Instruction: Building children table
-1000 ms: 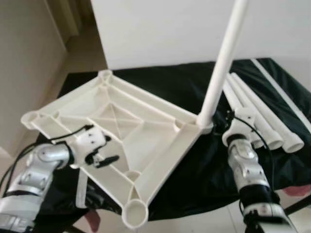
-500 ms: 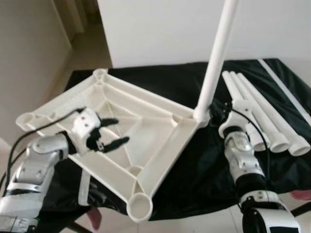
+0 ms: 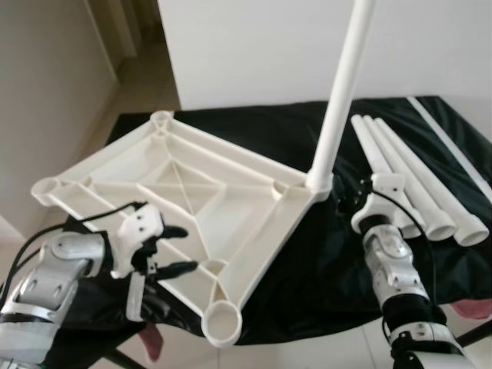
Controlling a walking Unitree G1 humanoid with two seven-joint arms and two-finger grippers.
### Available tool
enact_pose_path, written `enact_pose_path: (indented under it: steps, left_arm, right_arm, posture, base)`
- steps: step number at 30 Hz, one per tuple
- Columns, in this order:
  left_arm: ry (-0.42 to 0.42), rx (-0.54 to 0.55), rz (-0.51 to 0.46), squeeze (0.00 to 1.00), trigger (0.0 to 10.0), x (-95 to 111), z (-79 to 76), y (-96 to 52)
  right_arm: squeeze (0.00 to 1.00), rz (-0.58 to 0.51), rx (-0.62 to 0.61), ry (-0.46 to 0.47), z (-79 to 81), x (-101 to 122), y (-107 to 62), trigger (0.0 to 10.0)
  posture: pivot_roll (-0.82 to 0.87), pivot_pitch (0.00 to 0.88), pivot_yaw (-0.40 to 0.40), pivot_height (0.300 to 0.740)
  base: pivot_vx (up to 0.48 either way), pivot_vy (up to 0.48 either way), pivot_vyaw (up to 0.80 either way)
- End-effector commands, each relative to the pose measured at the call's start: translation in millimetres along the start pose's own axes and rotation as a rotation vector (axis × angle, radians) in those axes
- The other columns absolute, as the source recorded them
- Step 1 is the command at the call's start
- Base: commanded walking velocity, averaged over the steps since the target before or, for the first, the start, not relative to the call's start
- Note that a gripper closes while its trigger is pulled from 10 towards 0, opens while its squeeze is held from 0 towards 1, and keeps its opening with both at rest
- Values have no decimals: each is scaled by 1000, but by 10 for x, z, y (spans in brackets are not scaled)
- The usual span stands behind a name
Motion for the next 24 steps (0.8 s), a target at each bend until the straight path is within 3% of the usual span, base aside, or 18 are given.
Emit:
enact_pose_path:
  steps: [1, 6, 11, 18, 24]
  left_arm:
    - [7, 23, 39, 0, 10000, -47, 28, 8]
    - [32, 49, 86, 0, 10000, -96, 95, 22]
    - [61, 106, 200, 0, 10000, -267, 188, 57]
    - [90, 78, 295, 0, 10000, -398, 179, 36]
    - [41, 110, 317, 0, 10000, -439, 278, 76]
  right_arm:
    - [0, -14, 9, -1, -1, 39, 6, 10000]
    - [0, -21, 43, 10, 65, 75, 12, 10000]
    - [0, 14, 100, 27, 230, -24, -68, 10000]
    - [0, 65, 92, 40, 284, -199, -181, 10000]
    - [0, 76, 76, 32, 266, -206, -190, 10000]
  posture:
    - [12, 0, 47, 740]
    - [11, 0, 46, 740]
    - [7, 0, 46, 740]
    - [2, 0, 56, 740]
    - [-7, 0, 62, 740]
  base:
    - [0, 0, 0]
    - [0, 0, 0]
    - [0, 0, 0]
    - [0, 0, 0]
    - [0, 0, 0]
Point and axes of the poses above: a point about 5 cm out from each wrist's last joint towards the gripper, its own y axis pointing out of the wrist towards the gripper, its own x axis along the axis of the wrist's last joint, z = x × y, the point moved 3 cm from there along y, pointing out of the wrist towards the gripper, and after that the axes turned 14 degrees about y, right-handed, at the moved point
